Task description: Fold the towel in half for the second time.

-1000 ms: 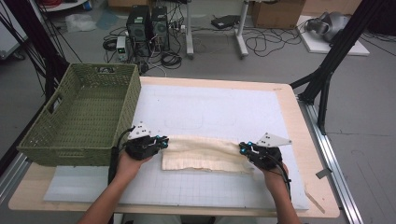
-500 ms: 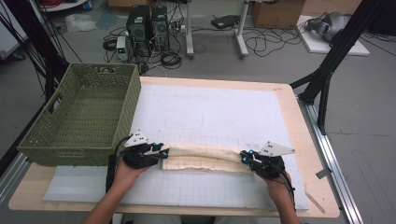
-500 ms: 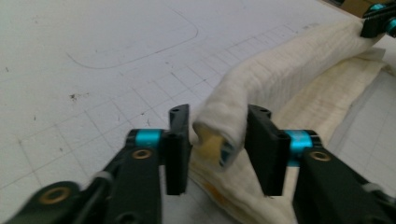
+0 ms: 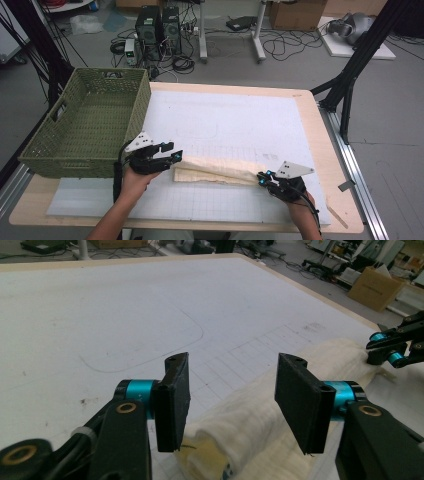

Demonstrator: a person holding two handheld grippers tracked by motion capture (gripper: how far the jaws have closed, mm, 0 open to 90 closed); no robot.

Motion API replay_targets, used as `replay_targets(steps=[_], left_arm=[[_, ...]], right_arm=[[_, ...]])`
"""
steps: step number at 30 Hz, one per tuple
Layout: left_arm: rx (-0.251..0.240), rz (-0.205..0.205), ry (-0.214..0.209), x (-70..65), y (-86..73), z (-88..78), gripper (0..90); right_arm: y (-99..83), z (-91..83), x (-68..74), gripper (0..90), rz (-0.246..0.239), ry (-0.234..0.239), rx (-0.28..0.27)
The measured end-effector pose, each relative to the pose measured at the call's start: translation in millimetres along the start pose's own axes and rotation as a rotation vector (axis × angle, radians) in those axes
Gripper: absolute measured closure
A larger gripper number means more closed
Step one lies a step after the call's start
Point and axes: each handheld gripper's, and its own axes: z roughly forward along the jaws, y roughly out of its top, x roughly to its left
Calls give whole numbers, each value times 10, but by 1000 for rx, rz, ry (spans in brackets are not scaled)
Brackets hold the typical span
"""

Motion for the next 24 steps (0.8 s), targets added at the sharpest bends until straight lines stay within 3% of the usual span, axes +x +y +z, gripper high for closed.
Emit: replay_targets(steps=[2,6,10,14,16,19,24], left_arm=[[38,4,-10,-26,-34,82,534],[132,60,-23,-110,-170,199,625],[208,90,4,-140,-295,257,638],[232,117,18,-155,-314,255,641],[237,127,22,-162,-321,254,640],[240,127,21,-162,-328,260,640],[243,132,19,-164,-338,269,644]], right_arm=[[-8,-9,3,834,-5,-2,13],[-33,-32,-8,832,0,7,24],[-53,-54,-14,811,10,8,22],[-25,-122,-15,704,34,-2,-8],[22,-174,-17,603,62,-26,-57],[123,-211,-12,489,141,-63,-132],[291,-56,59,570,115,-95,-121]])
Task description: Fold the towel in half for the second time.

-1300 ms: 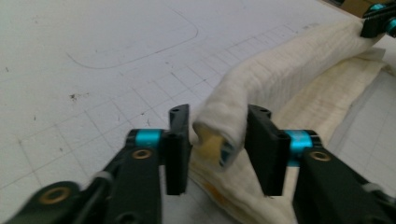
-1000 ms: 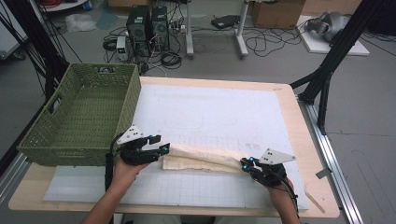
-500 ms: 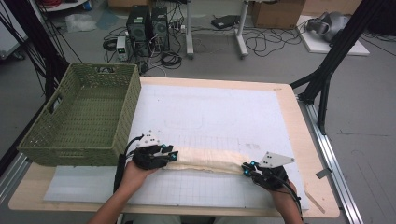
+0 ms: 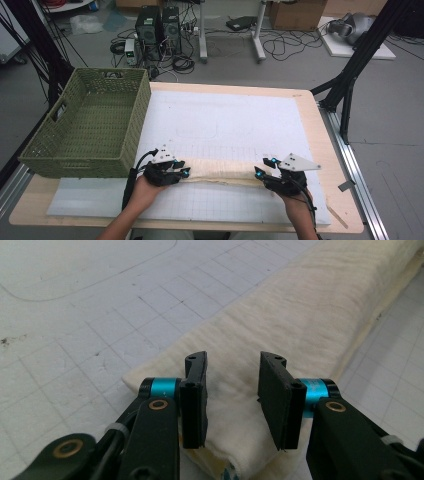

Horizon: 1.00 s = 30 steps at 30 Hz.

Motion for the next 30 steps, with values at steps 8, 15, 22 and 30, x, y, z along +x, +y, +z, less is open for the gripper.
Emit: replay_targets(steps=[8,15,22,30], left_arm=[[2,0,-2,11,-15,-10,650],[19,12,5,0,-18,1,649],[27,8,10,-10,11,-33,627],[-56,9,18,16,54,-138,576]], right_arm=[[-62,432,172,659,-47,64,131],[-262,253,26,650,-53,13,188],[-342,130,-61,635,-20,-24,179],[-240,-13,-68,544,32,-30,34]])
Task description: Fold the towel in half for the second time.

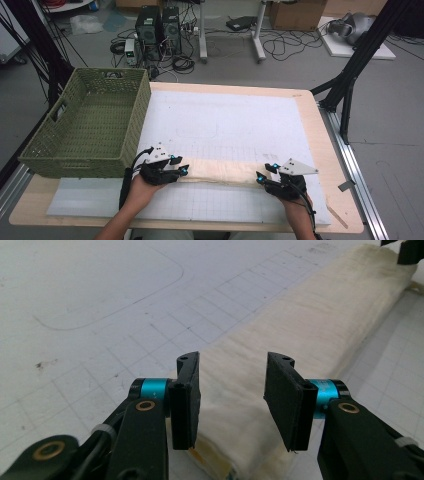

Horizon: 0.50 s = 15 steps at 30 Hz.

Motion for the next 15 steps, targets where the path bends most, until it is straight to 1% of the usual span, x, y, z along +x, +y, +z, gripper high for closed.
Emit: replay_targets(steps=[1,2,4,6,9,13,15], left_arm=[[12,-5,3,5,-16,13,579],[33,-2,10,9,-33,23,589],[65,10,13,10,-60,41,624],[79,25,13,7,-75,46,658],[86,35,11,3,-92,32,677],[101,50,14,-14,-105,3,689],[106,58,18,-18,-114,-14,693]], right_arm=[[-2,-12,-9,580,7,-2,1],[-12,-19,-17,646,11,1,13],[-42,-7,-28,719,-8,4,58],[-81,17,-40,727,-9,11,91],[-135,40,-68,730,-2,14,130],[-161,17,-77,726,8,25,149],[-178,-10,-75,725,5,30,148]])
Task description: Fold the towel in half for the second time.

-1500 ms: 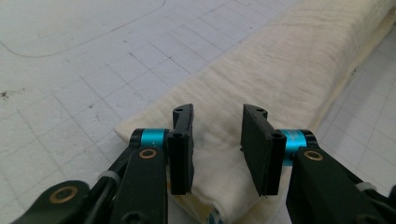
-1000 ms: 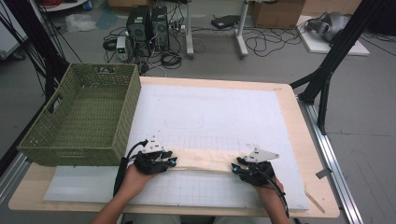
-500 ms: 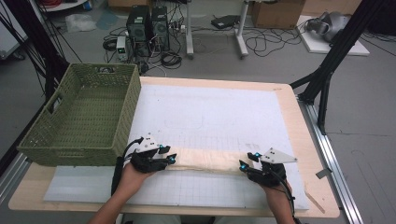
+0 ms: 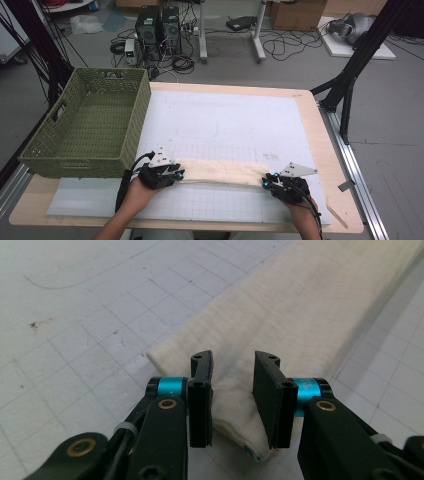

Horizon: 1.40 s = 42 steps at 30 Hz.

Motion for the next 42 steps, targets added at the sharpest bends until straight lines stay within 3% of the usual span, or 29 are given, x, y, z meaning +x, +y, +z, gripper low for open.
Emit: replay_targets(steps=[2,5,7,9,12,14,19,23,30,33,42], left_arm=[[-5,-9,0,-2,-16,-10,695],[-8,-17,-2,19,-45,-39,694],[-16,-41,-7,39,-63,-56,677],[-28,-76,-7,76,-76,-73,619],[-94,-145,1,151,-81,-125,533],[-149,-164,13,181,-64,-178,498],[-242,-166,9,199,-35,-257,413],[-305,-183,13,216,-12,-311,321],[-312,-204,27,247,-15,-303,181],[-328,-184,24,231,-13,-325,177],[-357,-187,45,269,-18,-383,181]], right_arm=[[-21,-28,6,717,-11,-4,1],[-51,-50,-3,682,23,-4,0],[-55,-52,-16,668,42,-2,0],[-44,-57,-7,639,26,-11,-4],[-11,-104,10,584,11,-14,-31],[11,-157,5,499,10,-26,-72],[16,-324,-85,350,64,-87,-168],[-14,-427,-160,285,86,-140,-204],[-28,-517,-234,248,105,-187,-214],[-18,-530,-231,217,96,-211,-209],[-13,-508,-240,124,86,-202,-221]])
